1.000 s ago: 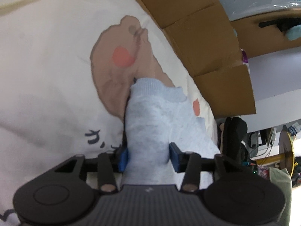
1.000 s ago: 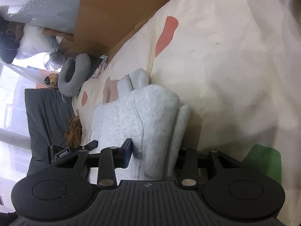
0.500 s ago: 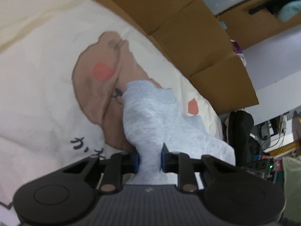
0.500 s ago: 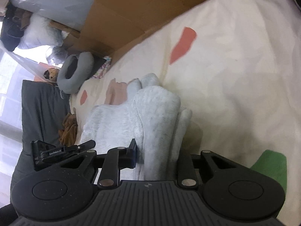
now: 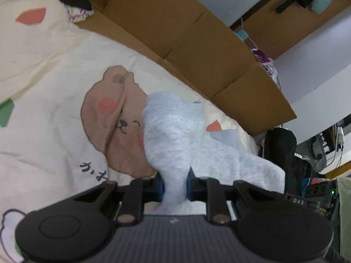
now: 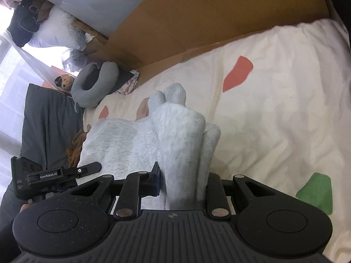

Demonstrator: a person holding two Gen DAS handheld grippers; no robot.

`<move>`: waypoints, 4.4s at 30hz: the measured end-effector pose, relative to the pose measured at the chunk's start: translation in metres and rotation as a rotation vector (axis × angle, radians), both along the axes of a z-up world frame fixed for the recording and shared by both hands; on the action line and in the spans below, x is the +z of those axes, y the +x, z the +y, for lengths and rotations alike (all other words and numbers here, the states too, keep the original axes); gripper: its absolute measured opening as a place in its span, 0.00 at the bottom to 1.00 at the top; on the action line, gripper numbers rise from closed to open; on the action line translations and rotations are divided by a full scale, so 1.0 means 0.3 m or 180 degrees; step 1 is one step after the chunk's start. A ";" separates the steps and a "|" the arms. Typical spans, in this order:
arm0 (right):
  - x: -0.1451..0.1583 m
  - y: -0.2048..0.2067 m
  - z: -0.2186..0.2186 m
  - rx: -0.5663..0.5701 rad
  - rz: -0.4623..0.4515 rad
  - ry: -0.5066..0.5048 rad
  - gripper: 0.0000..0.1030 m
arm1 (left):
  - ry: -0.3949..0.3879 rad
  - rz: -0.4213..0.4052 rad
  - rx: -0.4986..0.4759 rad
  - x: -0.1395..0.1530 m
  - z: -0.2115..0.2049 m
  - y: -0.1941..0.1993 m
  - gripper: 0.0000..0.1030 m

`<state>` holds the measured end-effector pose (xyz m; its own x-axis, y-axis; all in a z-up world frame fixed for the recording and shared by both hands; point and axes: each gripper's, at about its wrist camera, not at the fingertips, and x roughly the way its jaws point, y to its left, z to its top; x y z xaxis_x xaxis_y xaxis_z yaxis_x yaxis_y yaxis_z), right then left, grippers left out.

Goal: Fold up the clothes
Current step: 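Grasp the sweatshirt with the right gripper while the left gripper lifts its end, then lift the folded sweatshirt up off the sheet with both grippers, then carry the folded grey sweatshirt with both grippers toward the bed edge by the wall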

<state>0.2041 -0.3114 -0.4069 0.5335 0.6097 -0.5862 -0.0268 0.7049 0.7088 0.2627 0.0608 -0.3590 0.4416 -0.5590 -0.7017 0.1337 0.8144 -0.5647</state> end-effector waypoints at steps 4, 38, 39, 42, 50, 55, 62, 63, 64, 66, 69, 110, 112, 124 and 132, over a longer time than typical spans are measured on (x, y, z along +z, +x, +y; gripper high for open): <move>0.102 -0.023 0.014 0.0038 -0.0141 -0.0051 0.20 | 0.0046 -0.0133 -0.0018 0.103 -0.012 -0.038 0.18; 1.268 -0.197 -0.273 -0.0275 -0.1325 -0.0317 0.19 | -0.0151 -0.1092 -0.0125 1.189 -0.306 -0.197 0.18; 1.294 -0.210 -0.287 -0.0280 -0.1335 -0.0338 0.19 | -0.0156 -0.1066 -0.0139 1.199 -0.320 -0.204 0.18; 1.353 -0.246 -0.318 -0.0260 -0.1333 -0.0464 0.19 | -0.0170 -0.0998 -0.0170 1.226 -0.362 -0.225 0.17; 1.446 -0.363 -0.417 -0.0281 -0.1315 -0.0703 0.19 | -0.0259 -0.0990 -0.0317 1.267 -0.483 -0.293 0.17; 1.502 -0.433 -0.478 -0.0286 -0.1288 -0.0934 0.19 | -0.0344 -0.0977 -0.0438 1.270 -0.564 -0.313 0.17; 1.503 -0.526 -0.588 -0.0499 -0.1310 -0.0969 0.19 | -0.0421 -0.1025 -0.0659 1.285 -0.685 -0.333 0.17; 1.497 -0.537 -0.601 -0.0521 -0.1303 -0.0970 0.19 | -0.0425 -0.1025 -0.0687 1.284 -0.699 -0.337 0.17; 1.490 -0.547 -0.614 -0.0542 -0.1296 -0.0971 0.19 | -0.0431 -0.1024 -0.0713 1.281 -0.713 -0.342 0.17; 1.479 -0.565 -0.629 -0.0541 -0.1298 -0.1026 0.19 | -0.0439 -0.1020 -0.0767 1.277 -0.743 -0.350 0.17; 1.462 -0.583 -0.651 -0.0530 -0.1294 -0.1094 0.19 | -0.0463 -0.0998 -0.0835 1.258 -0.773 -0.348 0.17; 0.998 -0.533 -0.993 -0.1384 -0.0887 -0.1734 0.19 | -0.0991 -0.0617 -0.1764 0.765 -1.248 -0.087 0.17; 0.976 -0.524 -1.003 -0.1425 -0.0889 -0.1749 0.19 | -0.1026 -0.0601 -0.1815 0.740 -1.262 -0.067 0.17; 0.884 -0.510 -1.026 -0.1481 -0.0730 -0.1881 0.19 | -0.1362 -0.0314 -0.1896 0.510 -1.253 -0.002 0.17; 0.832 -0.524 -1.015 -0.1507 -0.0648 -0.1854 0.19 | -0.1380 -0.0237 -0.1864 0.383 -1.244 0.022 0.17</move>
<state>0.0470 -0.6161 -0.1573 0.7918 -0.0864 -0.6046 0.2802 0.9310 0.2339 0.2695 -0.3122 -0.2442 0.0231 -0.9388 -0.3437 0.5293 0.3031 -0.7924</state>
